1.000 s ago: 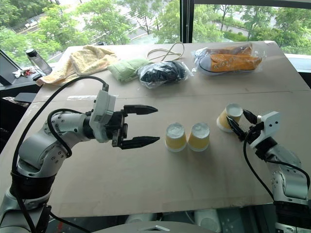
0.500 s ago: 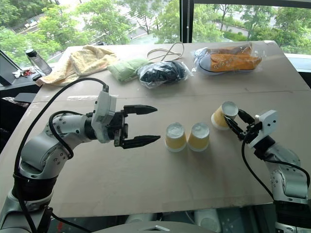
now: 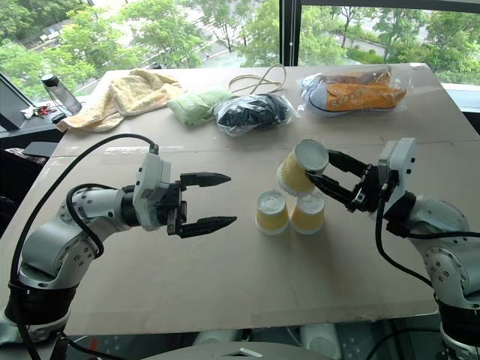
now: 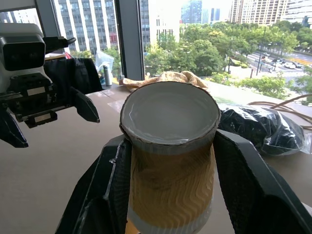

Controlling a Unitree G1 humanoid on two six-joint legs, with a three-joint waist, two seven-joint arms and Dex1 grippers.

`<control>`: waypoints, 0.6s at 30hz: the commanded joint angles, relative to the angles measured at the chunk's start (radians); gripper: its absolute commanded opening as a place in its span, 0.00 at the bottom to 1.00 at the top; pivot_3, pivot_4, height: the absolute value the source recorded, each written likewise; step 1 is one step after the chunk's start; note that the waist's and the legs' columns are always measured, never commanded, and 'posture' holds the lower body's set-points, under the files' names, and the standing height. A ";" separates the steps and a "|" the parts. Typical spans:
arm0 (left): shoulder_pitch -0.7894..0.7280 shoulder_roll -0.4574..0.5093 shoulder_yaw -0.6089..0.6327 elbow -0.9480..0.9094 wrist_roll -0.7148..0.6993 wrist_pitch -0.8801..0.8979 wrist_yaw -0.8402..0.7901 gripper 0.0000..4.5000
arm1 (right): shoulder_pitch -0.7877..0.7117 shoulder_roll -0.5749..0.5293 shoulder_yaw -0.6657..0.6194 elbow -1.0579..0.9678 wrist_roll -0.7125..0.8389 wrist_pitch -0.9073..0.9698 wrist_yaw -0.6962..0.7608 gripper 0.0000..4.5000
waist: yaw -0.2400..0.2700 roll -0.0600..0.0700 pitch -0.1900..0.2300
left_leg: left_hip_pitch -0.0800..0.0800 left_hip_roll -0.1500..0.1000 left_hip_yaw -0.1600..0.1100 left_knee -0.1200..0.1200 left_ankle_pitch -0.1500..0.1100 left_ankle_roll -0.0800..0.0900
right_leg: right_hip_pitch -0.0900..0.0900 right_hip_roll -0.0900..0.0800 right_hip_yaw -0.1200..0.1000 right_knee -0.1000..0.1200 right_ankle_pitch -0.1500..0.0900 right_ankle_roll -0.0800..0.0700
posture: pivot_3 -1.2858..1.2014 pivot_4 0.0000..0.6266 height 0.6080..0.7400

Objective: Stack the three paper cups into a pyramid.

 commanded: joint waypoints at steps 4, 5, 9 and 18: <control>-0.003 0.012 0.018 -0.046 0.003 -0.014 0.001 1.00 | 0.002 -0.052 0.017 -0.058 -0.001 0.016 0.041 0.41 | 0.000 0.000 0.000 | 0.000 0.000 0.000 0.000 0.000 0.000 | 0.000 0.000 -0.001 0.000 0.000 0.000 | 0.52 0.24 1.00; -0.002 0.012 0.018 -0.046 0.003 -0.015 0.001 1.00 | 0.000 -0.053 0.018 -0.060 0.000 0.018 0.042 0.41 | 0.000 0.000 0.000 | 0.000 0.000 0.000 0.000 0.000 0.000 | 0.000 0.000 -0.001 0.000 0.000 0.000 | 0.52 0.24 1.00; 0.006 0.008 0.012 -0.046 0.009 -0.026 -0.004 1.00 | 0.003 -0.062 0.032 -0.063 -0.018 0.016 0.052 0.41 | 0.000 0.000 0.000 | 0.000 0.000 0.000 0.000 0.000 0.000 | 0.000 0.000 -0.001 0.000 0.000 0.000 | 0.52 0.24 1.00; 0.001 -0.004 -0.003 -0.039 0.020 -0.039 -0.002 1.00 | 0.002 -0.074 0.036 -0.045 -0.050 0.007 0.069 0.41 | 0.000 0.000 0.000 | 0.000 0.000 0.000 0.000 0.000 0.000 | 0.000 0.000 -0.001 0.000 0.000 0.000 | 0.52 0.24 1.00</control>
